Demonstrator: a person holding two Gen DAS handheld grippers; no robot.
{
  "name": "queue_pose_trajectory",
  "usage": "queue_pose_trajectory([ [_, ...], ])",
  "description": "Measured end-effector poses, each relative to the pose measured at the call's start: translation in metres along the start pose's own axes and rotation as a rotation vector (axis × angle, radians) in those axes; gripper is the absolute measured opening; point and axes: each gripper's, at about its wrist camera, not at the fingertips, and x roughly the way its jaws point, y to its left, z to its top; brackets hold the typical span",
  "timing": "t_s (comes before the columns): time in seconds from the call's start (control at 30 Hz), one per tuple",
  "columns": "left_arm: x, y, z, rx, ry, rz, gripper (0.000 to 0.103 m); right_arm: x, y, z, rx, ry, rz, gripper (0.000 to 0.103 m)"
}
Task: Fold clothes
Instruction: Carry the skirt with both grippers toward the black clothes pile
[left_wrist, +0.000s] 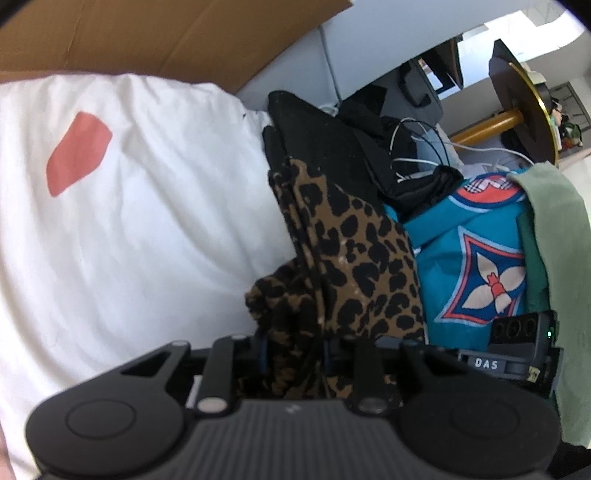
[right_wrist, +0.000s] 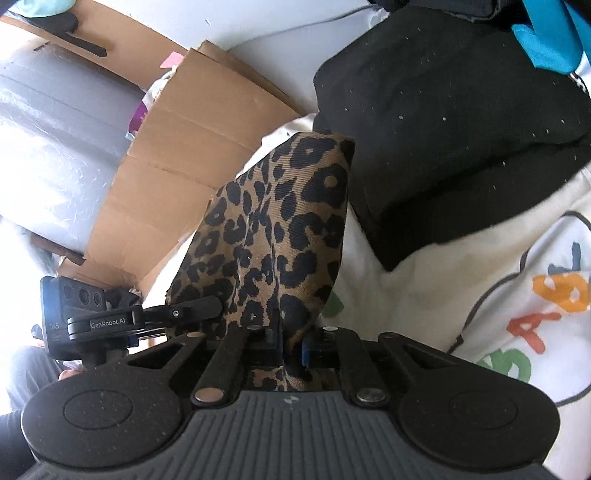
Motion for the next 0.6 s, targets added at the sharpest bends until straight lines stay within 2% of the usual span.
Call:
queue_pose_trajectory([
  [0.37,-0.011,-0.019,0.011,-0.006,-0.030,0.014,0.027,-0.016,0.008,0.010,-0.007,-0.047,0.030,0.005],
  [0.6,-0.030,-0.044,0.017,0.022,-0.072,0.041,0.026,-0.031,0.026,0.019,-0.050,-0.088,0.055,0.005],
])
